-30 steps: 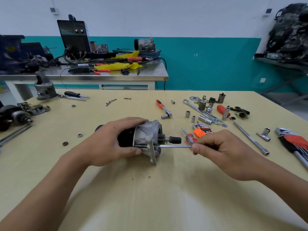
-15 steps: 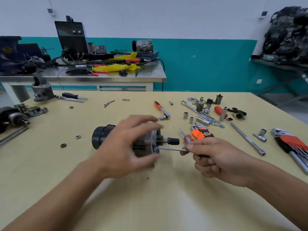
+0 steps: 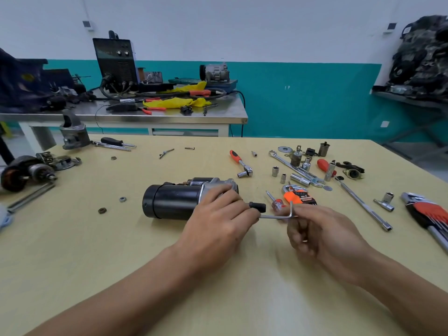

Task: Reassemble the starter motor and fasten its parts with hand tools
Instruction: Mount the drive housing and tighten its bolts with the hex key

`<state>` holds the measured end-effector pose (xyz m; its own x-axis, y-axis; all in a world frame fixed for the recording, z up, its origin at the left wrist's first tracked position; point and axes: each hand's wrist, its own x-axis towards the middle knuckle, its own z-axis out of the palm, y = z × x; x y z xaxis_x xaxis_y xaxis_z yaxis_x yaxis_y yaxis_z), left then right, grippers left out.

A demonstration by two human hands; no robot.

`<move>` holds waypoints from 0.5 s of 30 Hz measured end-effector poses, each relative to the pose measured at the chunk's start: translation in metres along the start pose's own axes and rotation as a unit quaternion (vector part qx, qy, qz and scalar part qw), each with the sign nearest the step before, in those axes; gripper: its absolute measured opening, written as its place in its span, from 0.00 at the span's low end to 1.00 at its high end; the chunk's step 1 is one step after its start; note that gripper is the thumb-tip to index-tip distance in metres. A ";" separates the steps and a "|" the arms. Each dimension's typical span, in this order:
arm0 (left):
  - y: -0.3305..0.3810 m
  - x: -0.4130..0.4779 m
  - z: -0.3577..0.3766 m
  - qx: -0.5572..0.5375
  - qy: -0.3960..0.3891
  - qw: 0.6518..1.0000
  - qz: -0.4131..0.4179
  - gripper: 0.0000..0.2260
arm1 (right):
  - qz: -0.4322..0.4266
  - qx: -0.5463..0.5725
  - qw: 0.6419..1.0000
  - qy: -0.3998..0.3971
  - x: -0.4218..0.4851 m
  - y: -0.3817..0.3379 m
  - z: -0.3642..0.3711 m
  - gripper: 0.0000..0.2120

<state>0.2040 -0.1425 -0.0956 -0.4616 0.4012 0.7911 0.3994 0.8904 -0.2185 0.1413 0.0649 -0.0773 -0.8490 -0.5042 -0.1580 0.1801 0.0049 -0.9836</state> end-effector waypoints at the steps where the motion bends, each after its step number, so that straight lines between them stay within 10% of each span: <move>1: 0.000 -0.001 0.000 0.002 -0.004 1.000 -0.001 0.01 | -0.053 -0.058 0.997 0.023 0.000 0.003 -0.003 0.15; 9: 0.002 -0.002 -0.001 0.018 -0.023 1.000 0.006 0.01 | -0.457 -0.479 0.738 0.125 -0.003 0.019 -0.011 0.09; 12: 0.003 -0.001 -0.002 0.026 -0.019 0.999 0.006 0.03 | -0.451 -0.444 0.766 0.113 -0.003 0.019 -0.007 0.05; 15: 0.003 0.000 -0.003 0.017 -0.015 1.000 0.002 0.09 | -0.291 -0.271 0.915 0.063 -0.004 0.012 0.001 0.08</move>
<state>0.2076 -0.1406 -0.0944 -0.4833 0.4110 0.7730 0.3740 0.8952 -0.2422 0.1477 0.0660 -0.0884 -0.7791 -0.4548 0.4315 -0.5649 0.2109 -0.7977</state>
